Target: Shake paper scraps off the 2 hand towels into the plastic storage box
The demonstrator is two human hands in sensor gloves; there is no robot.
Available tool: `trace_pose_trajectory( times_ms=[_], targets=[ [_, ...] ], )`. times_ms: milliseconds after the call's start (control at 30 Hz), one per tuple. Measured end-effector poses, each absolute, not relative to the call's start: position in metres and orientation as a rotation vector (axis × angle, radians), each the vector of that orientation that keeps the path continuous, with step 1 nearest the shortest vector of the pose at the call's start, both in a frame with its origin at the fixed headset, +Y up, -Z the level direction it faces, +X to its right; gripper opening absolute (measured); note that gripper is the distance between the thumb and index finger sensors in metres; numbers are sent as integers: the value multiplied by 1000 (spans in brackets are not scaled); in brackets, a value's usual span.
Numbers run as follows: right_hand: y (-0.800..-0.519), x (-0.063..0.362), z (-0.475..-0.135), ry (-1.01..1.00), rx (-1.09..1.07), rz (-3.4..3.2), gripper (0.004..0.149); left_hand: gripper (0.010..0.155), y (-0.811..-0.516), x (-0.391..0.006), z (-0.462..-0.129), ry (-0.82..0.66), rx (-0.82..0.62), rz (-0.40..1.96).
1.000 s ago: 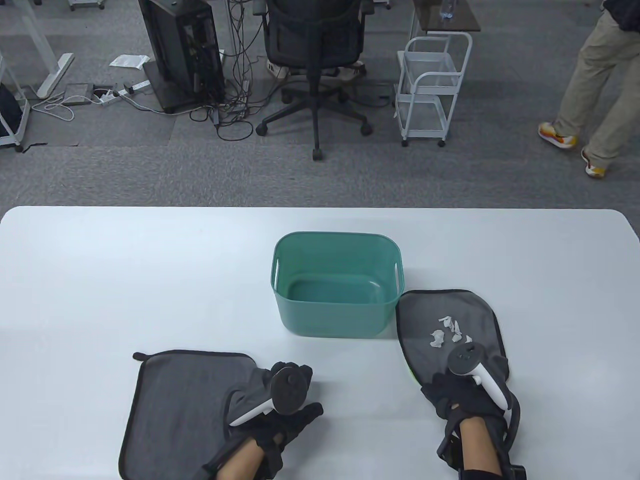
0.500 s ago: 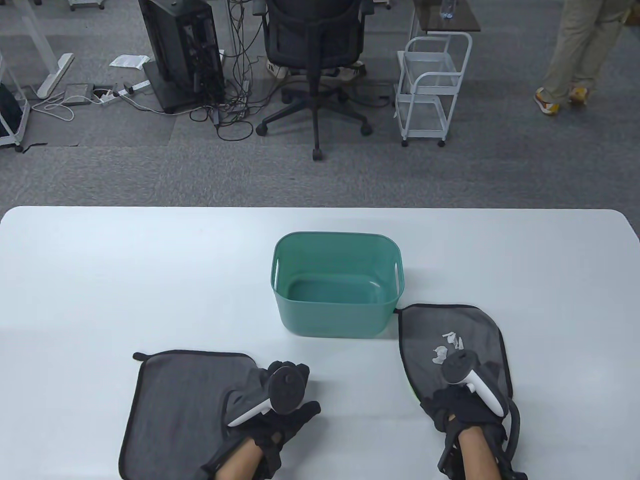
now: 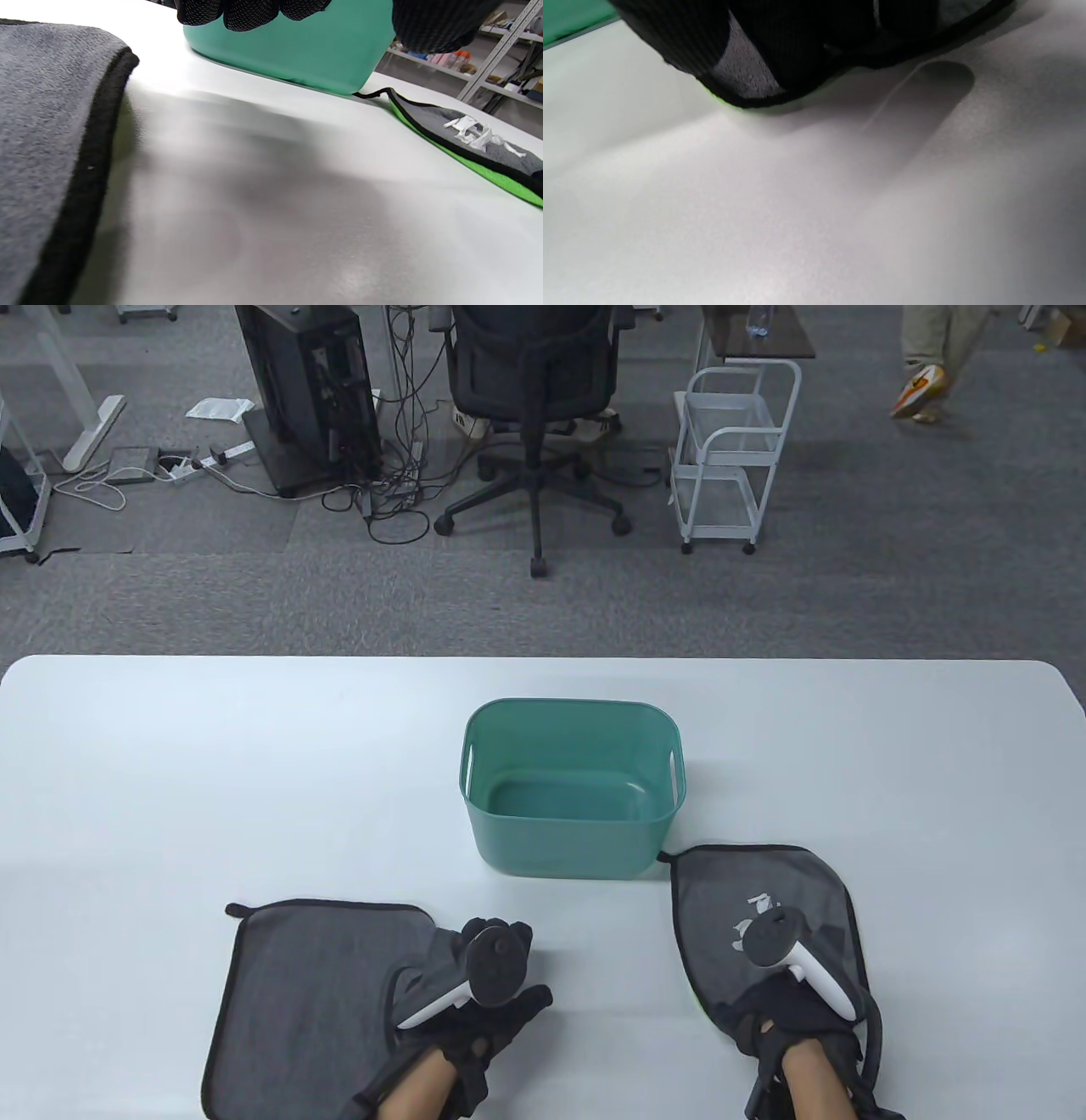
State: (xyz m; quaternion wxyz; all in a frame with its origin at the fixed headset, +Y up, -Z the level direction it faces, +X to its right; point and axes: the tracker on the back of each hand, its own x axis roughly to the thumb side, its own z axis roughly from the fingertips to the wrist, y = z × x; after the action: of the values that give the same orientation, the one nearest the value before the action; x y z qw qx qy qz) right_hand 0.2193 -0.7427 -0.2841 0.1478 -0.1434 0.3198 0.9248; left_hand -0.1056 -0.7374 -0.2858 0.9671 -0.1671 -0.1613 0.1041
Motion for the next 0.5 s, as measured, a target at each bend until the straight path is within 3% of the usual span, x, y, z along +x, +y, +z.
trace_pose_trajectory(
  times_ms=[500],
  targets=[
    [-743, 188, -270, 1001, -278, 2759, 60, 78, -739, -104, -287, -320, -344, 211]
  ],
)
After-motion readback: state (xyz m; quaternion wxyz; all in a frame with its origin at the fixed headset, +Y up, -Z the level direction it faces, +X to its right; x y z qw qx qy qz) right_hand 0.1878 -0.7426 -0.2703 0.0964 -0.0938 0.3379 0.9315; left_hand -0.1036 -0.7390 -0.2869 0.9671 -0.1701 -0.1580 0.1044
